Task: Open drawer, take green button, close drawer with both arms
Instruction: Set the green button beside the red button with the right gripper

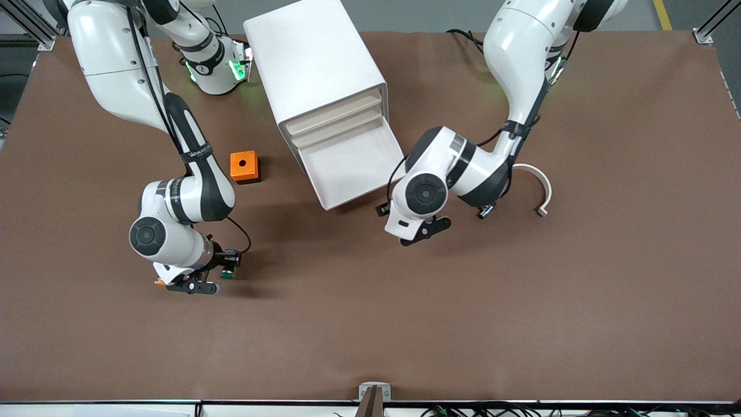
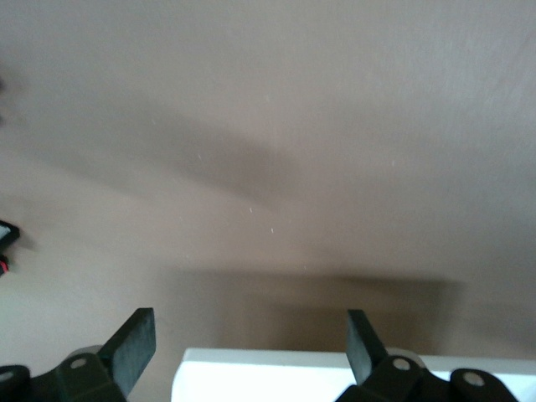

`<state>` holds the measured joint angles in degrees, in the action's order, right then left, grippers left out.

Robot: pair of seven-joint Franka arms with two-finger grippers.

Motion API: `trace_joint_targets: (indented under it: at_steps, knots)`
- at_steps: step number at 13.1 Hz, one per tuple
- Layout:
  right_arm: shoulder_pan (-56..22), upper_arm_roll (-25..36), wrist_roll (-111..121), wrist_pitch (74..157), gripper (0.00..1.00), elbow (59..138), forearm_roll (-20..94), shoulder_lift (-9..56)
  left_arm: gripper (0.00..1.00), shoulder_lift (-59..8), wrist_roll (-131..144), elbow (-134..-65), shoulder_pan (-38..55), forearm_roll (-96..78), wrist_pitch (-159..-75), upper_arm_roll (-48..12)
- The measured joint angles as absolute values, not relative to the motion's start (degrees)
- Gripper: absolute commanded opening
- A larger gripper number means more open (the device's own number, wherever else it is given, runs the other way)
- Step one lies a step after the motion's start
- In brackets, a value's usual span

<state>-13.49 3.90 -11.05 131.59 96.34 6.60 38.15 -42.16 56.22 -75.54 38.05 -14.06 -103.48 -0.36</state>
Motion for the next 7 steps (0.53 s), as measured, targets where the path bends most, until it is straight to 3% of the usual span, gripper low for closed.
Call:
trace_joint_targets:
  at_steps: [1,2,5,6,7]
  knots:
    - [-13.46,3.89,-10.95,132.01,0.12,96.75,6.6,38.28,1.0,-42.35,56.82,-75.79,38.75,-14.06,-103.53,-0.36]
    - [-13.45,3.89,-10.94,132.21,0.25,97.08,6.6,38.43,1.0,-42.41,57.36,-76.13,39.27,-14.06,-103.55,-0.37]
    - [-12.93,3.89,-10.95,132.51,0.91,97.26,6.6,39.1,1.0,-42.41,58.12,-76.6,40.3,-14.06,-103.8,-0.38]
    - [-12.6,3.9,-10.95,132.55,1.0,97.24,6.6,39.15,1.0,-42.41,58.12,-76.61,40.24,-14.06,-104.85,-0.35]
    - [-12.34,3.89,-10.95,132.61,1.0,97.03,6.61,39.14,1.0,-42.42,58.11,-76.72,40.1,-14.06,-106.6,-0.31]
